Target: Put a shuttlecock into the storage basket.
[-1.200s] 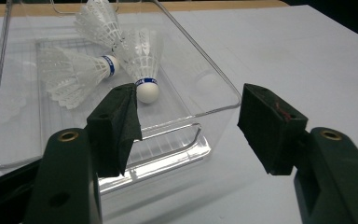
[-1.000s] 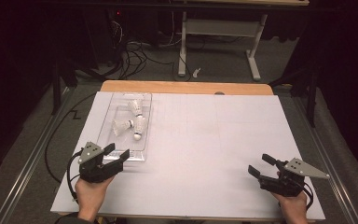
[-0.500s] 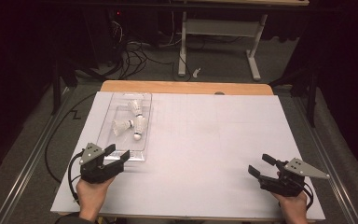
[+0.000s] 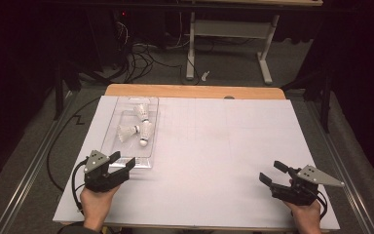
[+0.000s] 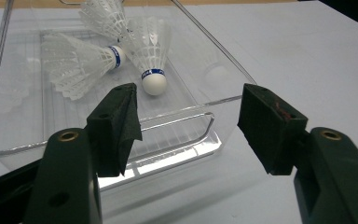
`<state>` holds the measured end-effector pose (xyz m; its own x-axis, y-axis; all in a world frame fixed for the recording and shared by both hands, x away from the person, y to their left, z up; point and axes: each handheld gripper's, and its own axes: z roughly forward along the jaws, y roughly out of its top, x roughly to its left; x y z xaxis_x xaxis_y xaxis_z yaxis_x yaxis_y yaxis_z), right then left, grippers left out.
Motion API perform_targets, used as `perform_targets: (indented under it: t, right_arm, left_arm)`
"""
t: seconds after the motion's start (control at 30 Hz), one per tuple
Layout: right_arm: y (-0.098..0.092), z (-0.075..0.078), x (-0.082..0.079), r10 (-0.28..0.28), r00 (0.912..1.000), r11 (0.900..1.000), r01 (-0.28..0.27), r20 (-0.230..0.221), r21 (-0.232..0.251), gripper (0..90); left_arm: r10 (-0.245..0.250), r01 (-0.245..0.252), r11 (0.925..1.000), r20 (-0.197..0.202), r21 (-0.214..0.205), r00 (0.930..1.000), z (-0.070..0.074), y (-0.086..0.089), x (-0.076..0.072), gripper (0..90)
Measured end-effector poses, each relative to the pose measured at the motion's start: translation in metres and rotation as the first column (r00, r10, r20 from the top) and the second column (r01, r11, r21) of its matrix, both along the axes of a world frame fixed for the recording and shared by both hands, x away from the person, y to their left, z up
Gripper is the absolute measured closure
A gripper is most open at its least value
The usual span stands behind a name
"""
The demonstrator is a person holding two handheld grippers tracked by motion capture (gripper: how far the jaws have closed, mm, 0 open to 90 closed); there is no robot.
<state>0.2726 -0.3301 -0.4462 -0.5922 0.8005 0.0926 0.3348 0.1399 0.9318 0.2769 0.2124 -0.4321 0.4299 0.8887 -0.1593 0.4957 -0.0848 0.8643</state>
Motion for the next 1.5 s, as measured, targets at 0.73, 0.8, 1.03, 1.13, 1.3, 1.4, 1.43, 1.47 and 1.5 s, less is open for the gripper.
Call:
perform_targets:
  t: [0.73, 0.8, 1.03, 1.13, 1.3, 1.4, 1.43, 1.47, 1.5]
  right_arm:
    - [0.0, 0.0, 0.0, 0.001, 1.0, 1.0, -0.001, 0.0, 0.001, 24.9]
    - [0.0, 0.0, 0.0, 0.001, 1.0, 1.0, -0.001, 0.0, 0.001, 24.8]
    - [0.0, 0.0, 0.0, 0.0, 1.0, 1.0, 0.0, 0.001, 0.002, 24.9]
    - [0.0, 0.0, 0.0, 0.0, 1.0, 1.0, 0.0, -0.002, 0.001, 24.8]
    - [0.0, 0.0, 0.0, -0.001, 1.0, 1.0, 0.001, -0.001, 0.001, 24.8]
    - [0.0, 0.0, 0.0, 0.0, 1.0, 1.0, 0.0, -0.001, -0.001, 24.8]
    - [0.0, 0.0, 0.0, 0.0, 1.0, 1.0, 0.0, -0.001, -0.001, 24.8]
    - [0.0, 0.0, 0.0, -0.001, 1.0, 1.0, 0.001, 0.0, 0.001, 24.8]
    - [0.0, 0.0, 0.0, -0.001, 1.0, 1.0, 0.001, 0.0, 0.001, 24.8]
  left_arm:
    - [0.016, -0.016, 0.9998, 0.014, -0.01, 0.9998, -0.006, 0.001, -0.006, 38.2]
    - [0.017, -0.017, 0.9998, 0.014, -0.012, 0.9998, -0.006, 0.002, -0.007, 38.1]
    - [0.021, -0.021, 0.9995, 0.022, -0.022, 0.9995, -0.007, 0.002, -0.01, 37.3]
    - [0.025, -0.025, 0.9994, 0.03, -0.026, 0.9992, -0.007, 0.003, -0.011, 37.1]
    - [0.027, -0.026, 0.9994, 0.032, -0.024, 0.9991, -0.008, 0.003, -0.013, 36.8]
    - [0.026, -0.026, 0.9996, 0.034, -0.015, 0.9991, -0.009, 0.003, -0.014, 37.0]
    - [0.026, -0.026, 0.9996, 0.034, -0.015, 0.9991, -0.009, 0.003, -0.014, 37.0]
    - [0.03, -0.03, 0.9994, 0.036, -0.016, 0.9989, -0.01, 0.003, -0.014, 37.0]
    - [0.03, -0.03, 0.9994, 0.036, -0.016, 0.9989, -0.01, 0.003, -0.014, 37.0]
